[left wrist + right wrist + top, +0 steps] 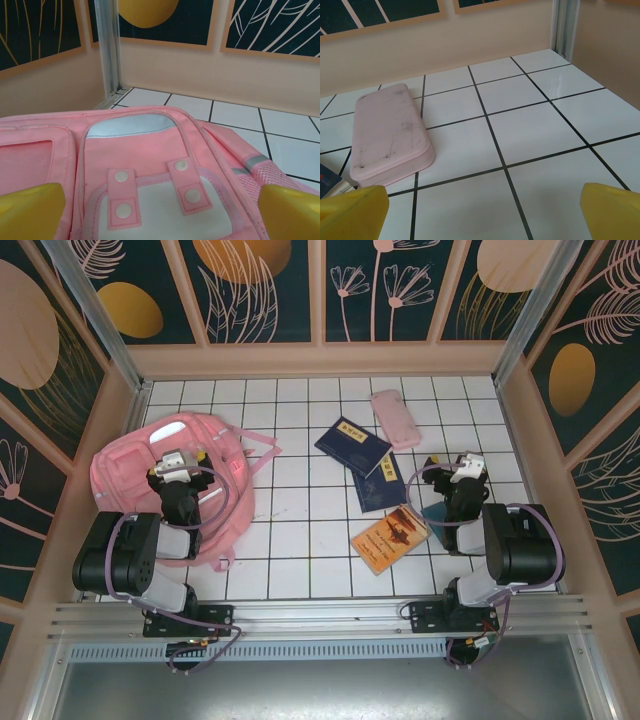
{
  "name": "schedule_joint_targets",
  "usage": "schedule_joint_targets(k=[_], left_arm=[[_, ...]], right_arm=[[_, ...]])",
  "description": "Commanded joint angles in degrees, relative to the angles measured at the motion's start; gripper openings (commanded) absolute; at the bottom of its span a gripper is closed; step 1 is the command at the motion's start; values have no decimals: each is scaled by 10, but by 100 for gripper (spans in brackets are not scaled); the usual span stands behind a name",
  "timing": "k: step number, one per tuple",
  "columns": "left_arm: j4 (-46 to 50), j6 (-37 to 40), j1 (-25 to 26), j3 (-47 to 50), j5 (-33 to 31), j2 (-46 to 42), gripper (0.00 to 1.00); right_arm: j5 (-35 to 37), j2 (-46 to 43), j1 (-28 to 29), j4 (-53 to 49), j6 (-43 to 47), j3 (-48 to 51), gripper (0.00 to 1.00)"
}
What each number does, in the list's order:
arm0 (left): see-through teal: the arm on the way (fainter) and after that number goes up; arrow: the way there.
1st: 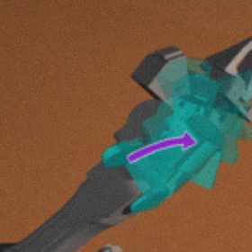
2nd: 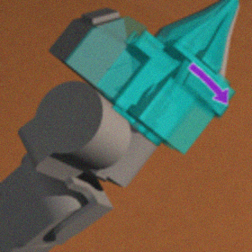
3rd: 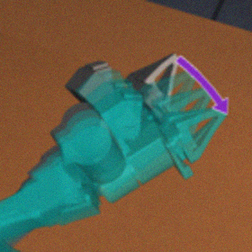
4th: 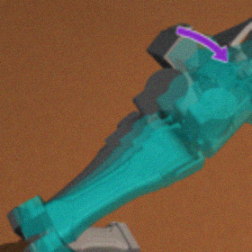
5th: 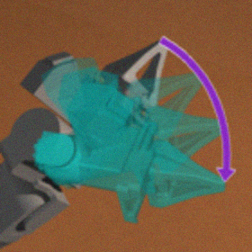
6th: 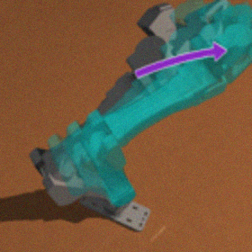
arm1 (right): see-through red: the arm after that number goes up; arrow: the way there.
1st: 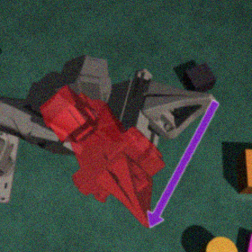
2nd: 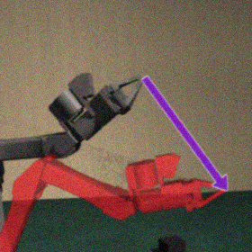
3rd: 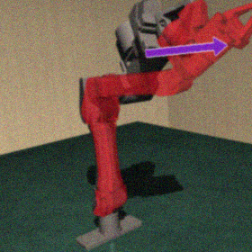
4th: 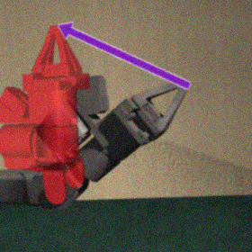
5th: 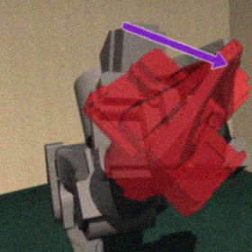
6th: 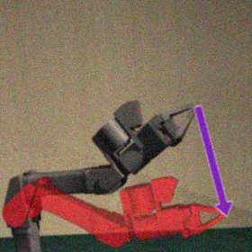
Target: Pack the student bag
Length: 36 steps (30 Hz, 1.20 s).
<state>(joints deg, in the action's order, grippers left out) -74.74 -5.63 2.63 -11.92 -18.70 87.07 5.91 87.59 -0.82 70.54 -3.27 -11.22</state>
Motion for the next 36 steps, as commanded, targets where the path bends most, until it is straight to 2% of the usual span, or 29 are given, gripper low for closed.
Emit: schedule_joint_targets(k=[1, 12, 15, 19, 20, 22, 26, 28, 31, 33, 34, 36], left_arm=[[-9, -5, -1, -4, -4, 2, 99], [-15, -4, -1, 1, -5, 0, 99], [-7, -16, -1, 8, -23, -20, 99], [-30, -7, -2, 24, -9, -40, 99], [-2, -13, -2, 18, -23, -60, 99], [124, -28, -2, -19, -59, -124, 99], [339, -55, -2, -108, -64, -207, 99], [472, -110, -2, -171, -64, -231, 99], [612, -166, -2, -242, 21, -242, 96], [651, -223, -2, -264, 81, -240, 96], [659, -227, -2, -272, 123, -235, 96], [660, -255, -2, -273, 152, -224, 98]], right_arm=[[-7, 6, -6, 27, 7, -12, 99], [-7, 5, -5, 30, 7, -10, 99], [-20, -8, -6, 25, 11, -8, 99], [2, -92, -21, -139, -13, -59, 99], [8, -107, -23, -169, -14, -71, 99], [26, -140, -22, -235, -19, -95, 99], [49, -189, -19, -377, -98, -151, 99], [31, -193, -19, -489, -139, -207, 99], [25, -174, -21, -621, -218, -289, 99], [-12, -144, -22, -701, -232, -348, 99], [-37, -126, -20, -728, -224, -372, 99], [-65, -103, -16, -747, -222, -394, 99]])
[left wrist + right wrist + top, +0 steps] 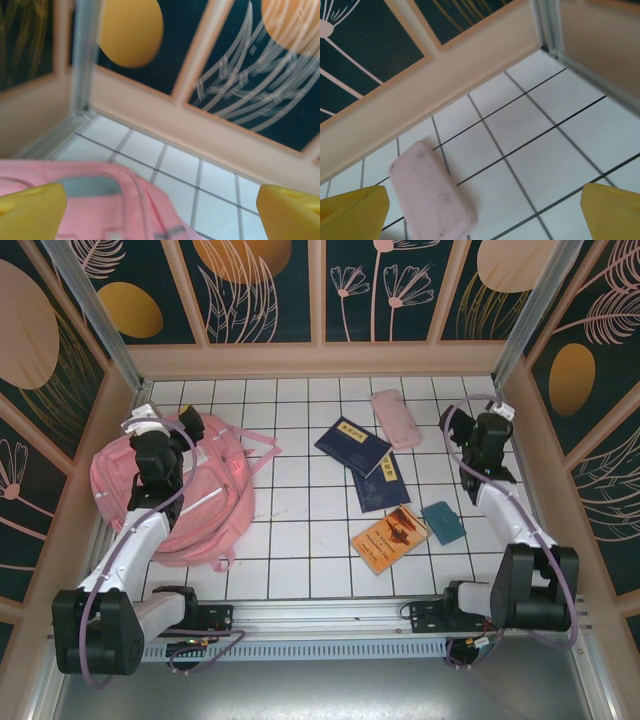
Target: Pack the student bag
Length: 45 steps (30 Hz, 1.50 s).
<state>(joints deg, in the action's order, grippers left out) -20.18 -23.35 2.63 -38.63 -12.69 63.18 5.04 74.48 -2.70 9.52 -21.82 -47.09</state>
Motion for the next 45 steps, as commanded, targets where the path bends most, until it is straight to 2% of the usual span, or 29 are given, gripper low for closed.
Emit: schedule_joint_targets(k=[1, 4, 8, 11, 14, 17, 20, 24, 30, 35, 37, 41, 45], left_arm=[[118, -87, -2, -7, 93, 24, 99], [176, -113, -2, -42, 68, 79, 99], [251, -163, -2, -94, -19, 168, 99], [304, -170, -2, -156, -29, 234, 98], [322, -171, -2, -199, -19, 286, 98], [340, -159, -2, -245, 20, 346, 97], [360, -145, 3, -296, 53, 421, 91], [384, -115, 46, -354, 59, 478, 89], [378, -95, 131, -402, 129, 551, 81], [391, -60, 199, -465, 186, 579, 74], [411, -56, 204, -483, 169, 557, 74], [469, -45, 204, -502, 91, 488, 80], [505, -52, 205, -468, 53, 426, 80]], right_arm=[[-77, 36, 7, -133, -33, -38, 99], [-118, 50, 29, -110, -31, -31, 99], [-164, 74, 64, -90, -40, -32, 99], [-175, 103, 100, -85, -43, -47, 99], [-173, 130, 131, -92, -43, -66, 99], [-179, 150, 151, -81, -54, -72, 99], [-196, 169, 165, -64, -75, -72, 99], [-200, 184, 185, -60, -92, -69, 98], [-200, 174, 200, -49, -106, -51, 98], [-207, 165, 206, -46, -101, -42, 95], [-218, 167, 209, -50, -85, -47, 92], [-251, 185, 235, -57, -36, -69, 79], [-272, 219, 265, -75, 8, -108, 73]])
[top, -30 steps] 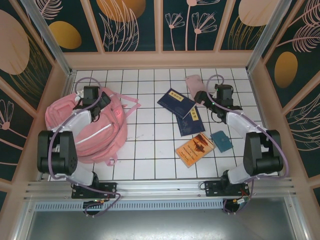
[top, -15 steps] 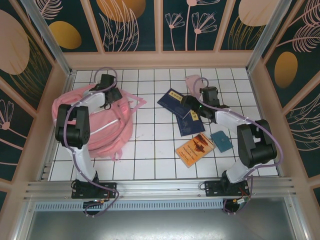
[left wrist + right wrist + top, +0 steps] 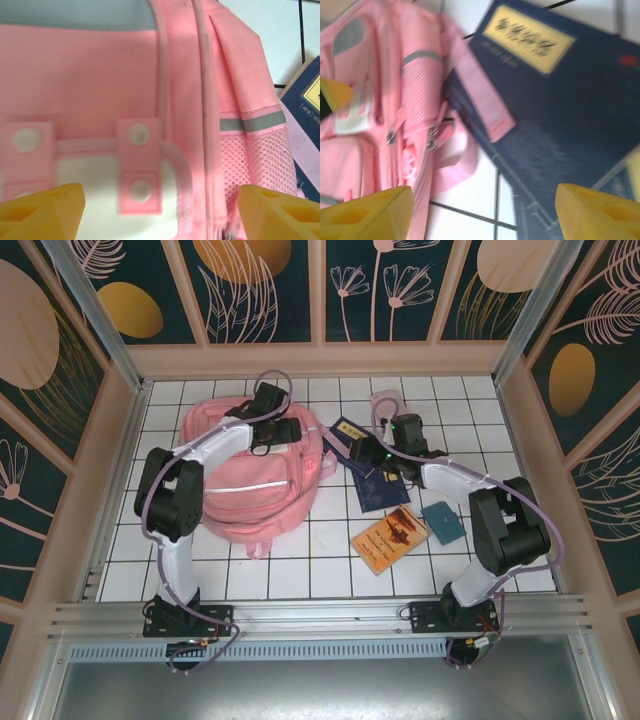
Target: Pack the student bag
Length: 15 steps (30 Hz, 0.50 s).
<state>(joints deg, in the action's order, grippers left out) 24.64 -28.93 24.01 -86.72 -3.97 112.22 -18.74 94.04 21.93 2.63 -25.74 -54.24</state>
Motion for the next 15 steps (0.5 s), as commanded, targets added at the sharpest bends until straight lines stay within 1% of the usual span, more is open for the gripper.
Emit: schedule_joint_targets(k=[1, 4, 6, 8, 9, 11, 13, 15], left_arm=[[57, 3, -5, 28, -30, -80, 80], [72, -3, 30, 63, -51, -107, 78], [90, -14, 54, 74, -68, -107, 75], [109, -24, 83, 74, -95, -97, 68], [116, -26, 94, 71, -105, -90, 67], [127, -31, 114, 53, -116, -67, 59], [144, -37, 125, 28, -134, -39, 52], [171, -49, 131, 6, -156, -14, 49]], right_arm=[[-44, 36, 23, -10, 55, -48, 71], [-60, 77, 26, -16, 42, -82, 69], [-70, 94, 26, -10, 24, -93, 68], [-68, 100, 25, 9, -1, -90, 68], [-65, 100, 24, 17, -11, -86, 68], [-58, 100, 21, 28, -31, -78, 68], [-58, 98, 14, 34, -46, -68, 68], [-59, 94, 6, 40, -57, -56, 67]])
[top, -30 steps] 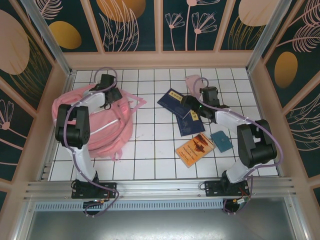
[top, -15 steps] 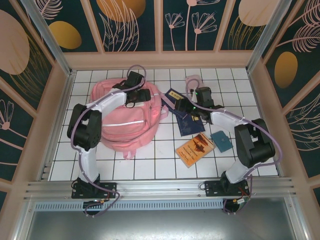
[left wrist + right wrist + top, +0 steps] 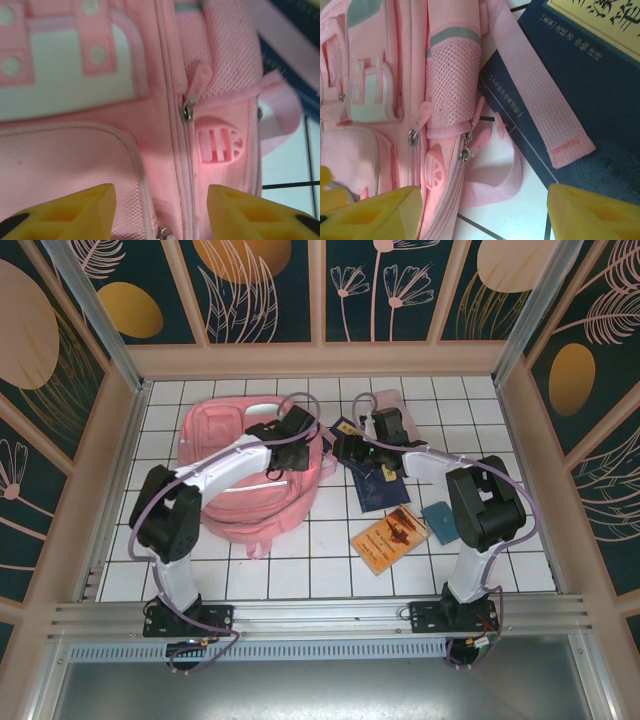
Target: Pack the student bag
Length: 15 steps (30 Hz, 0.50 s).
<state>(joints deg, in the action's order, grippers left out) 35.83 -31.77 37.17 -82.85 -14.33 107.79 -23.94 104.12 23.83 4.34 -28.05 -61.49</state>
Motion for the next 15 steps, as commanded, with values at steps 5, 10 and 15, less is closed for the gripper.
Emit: schedule_joint_targets(k=[5, 10, 15], left_arm=[[81, -49, 2, -31, -84, 54, 43], [98, -43, 2, -74, -124, 114, 41], [136, -50, 2, -126, -148, 167, 34]], right_arm=[[-12, -21, -29, 34, -41, 48, 67], [-20, -22, -29, 33, -36, 53, 65], [-5, -33, -29, 35, -27, 61, 61]])
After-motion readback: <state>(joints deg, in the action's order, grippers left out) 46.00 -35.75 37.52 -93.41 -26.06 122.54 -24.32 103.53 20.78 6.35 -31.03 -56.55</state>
